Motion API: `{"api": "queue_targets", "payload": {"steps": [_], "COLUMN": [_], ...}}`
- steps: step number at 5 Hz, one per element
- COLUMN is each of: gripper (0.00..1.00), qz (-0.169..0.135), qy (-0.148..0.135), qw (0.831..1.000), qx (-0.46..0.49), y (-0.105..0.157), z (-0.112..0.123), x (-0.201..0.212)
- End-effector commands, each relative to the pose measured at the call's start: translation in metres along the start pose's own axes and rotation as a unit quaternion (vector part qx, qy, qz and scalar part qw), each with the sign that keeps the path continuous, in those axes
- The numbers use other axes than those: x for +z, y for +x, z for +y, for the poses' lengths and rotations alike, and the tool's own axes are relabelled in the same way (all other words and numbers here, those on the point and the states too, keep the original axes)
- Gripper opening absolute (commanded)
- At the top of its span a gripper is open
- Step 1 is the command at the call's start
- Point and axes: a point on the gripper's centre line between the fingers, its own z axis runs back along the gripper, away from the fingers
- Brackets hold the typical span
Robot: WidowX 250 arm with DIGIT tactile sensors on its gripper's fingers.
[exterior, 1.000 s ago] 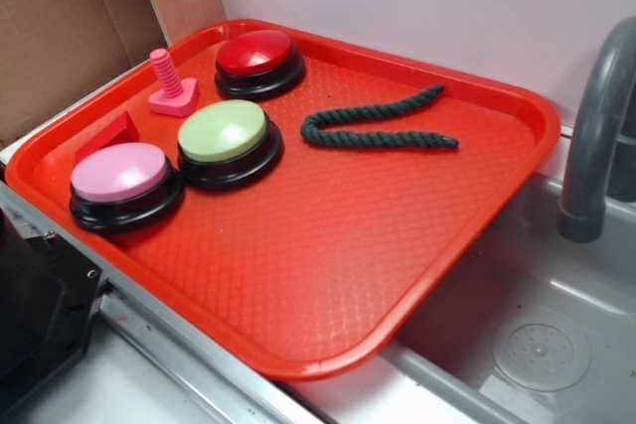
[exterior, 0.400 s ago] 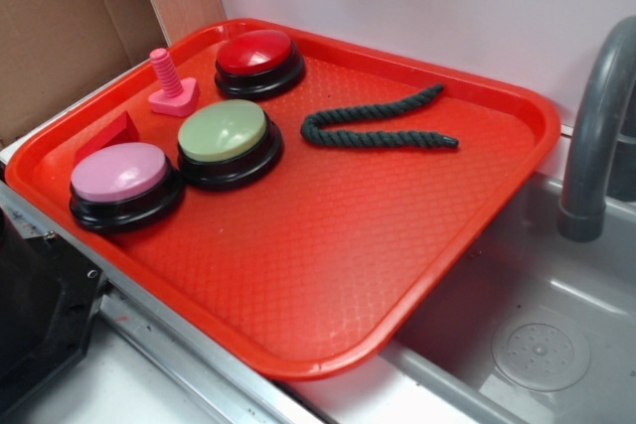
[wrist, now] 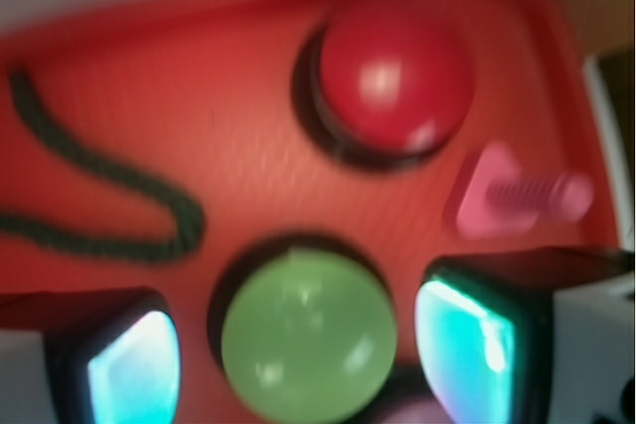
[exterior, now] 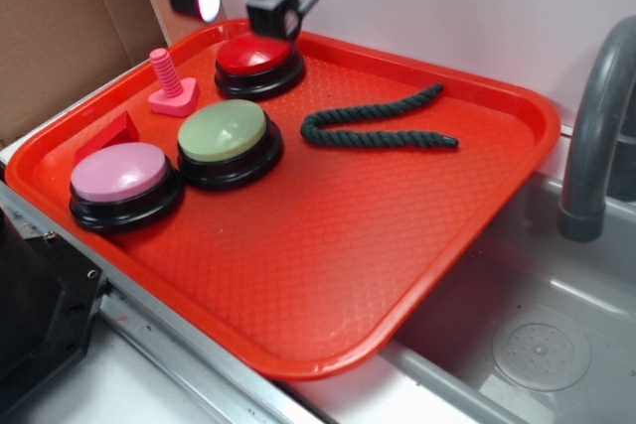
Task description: Push the green button.
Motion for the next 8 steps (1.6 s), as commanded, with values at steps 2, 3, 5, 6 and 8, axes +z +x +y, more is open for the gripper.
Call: {"api": "queue_targets", "payload": {"steps": [2, 3, 5, 6, 8], "gripper": [1.0, 1.0, 1.0, 1.0, 1.0], "qz": [-0.002, 0.009, 0.007, 0.001, -0.008], "qy": [-0.014, 0.009, -0.005, -0.015, -0.024], "qw": [0.998, 0.996, 0.995, 0.994, 0.995], "qx": [-0.054, -0.087, -0.097, -0.105, -0.096], "y": [-0.046, -0.027, -0.012, -0.01, -0.018], "z": [0.042, 0.037, 0.034, 0.025, 0.026], "x": [-0.01, -0.021, -0.05, -0.054, -0.051]}}
